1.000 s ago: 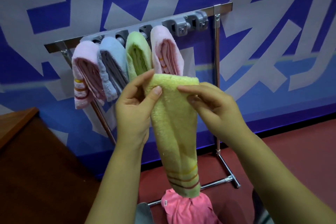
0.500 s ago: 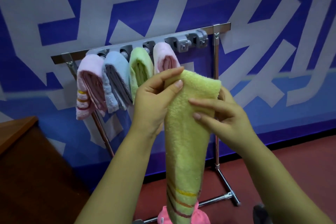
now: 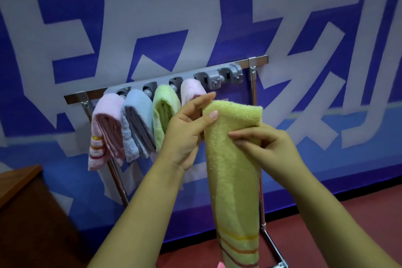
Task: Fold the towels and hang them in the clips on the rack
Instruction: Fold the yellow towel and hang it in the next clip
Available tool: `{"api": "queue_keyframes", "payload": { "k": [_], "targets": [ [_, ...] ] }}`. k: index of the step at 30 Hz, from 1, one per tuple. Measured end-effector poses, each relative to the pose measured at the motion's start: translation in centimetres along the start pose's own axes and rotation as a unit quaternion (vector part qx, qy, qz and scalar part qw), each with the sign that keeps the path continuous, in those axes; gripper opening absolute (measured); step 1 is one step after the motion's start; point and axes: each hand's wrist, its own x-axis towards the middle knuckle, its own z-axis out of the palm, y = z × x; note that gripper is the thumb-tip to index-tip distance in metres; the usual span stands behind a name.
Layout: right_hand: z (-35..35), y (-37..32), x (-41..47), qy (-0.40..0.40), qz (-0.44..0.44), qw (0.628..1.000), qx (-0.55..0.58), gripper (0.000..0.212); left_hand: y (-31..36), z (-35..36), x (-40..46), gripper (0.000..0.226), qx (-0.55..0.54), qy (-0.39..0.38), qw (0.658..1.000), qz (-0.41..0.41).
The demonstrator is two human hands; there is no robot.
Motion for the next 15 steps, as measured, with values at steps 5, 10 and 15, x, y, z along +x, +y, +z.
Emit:
{"api": "queue_keyframes", "payload": {
  "k": [5,10,15],
  "targets": [
    [-1.3,-1.1,3.5,0.081,0.044,0.996,-0.012,0.023,1.3,0.0,3.6,0.024,0.113,0.052,0.992,0.009],
    [-3.0,-2.1,8.3,0.099,0.047,0.990,-0.089,0.013,-0.2,1.9,5.1,0.021,0.169,0.078,0.982,0.032],
    [-2.9,-2.7,13.1,0.101,0.029,0.983,-0.149,0.024,-3.6,4.2,6.6,0.069,0.245,0.053,0.968,0.006]
  ]
}}
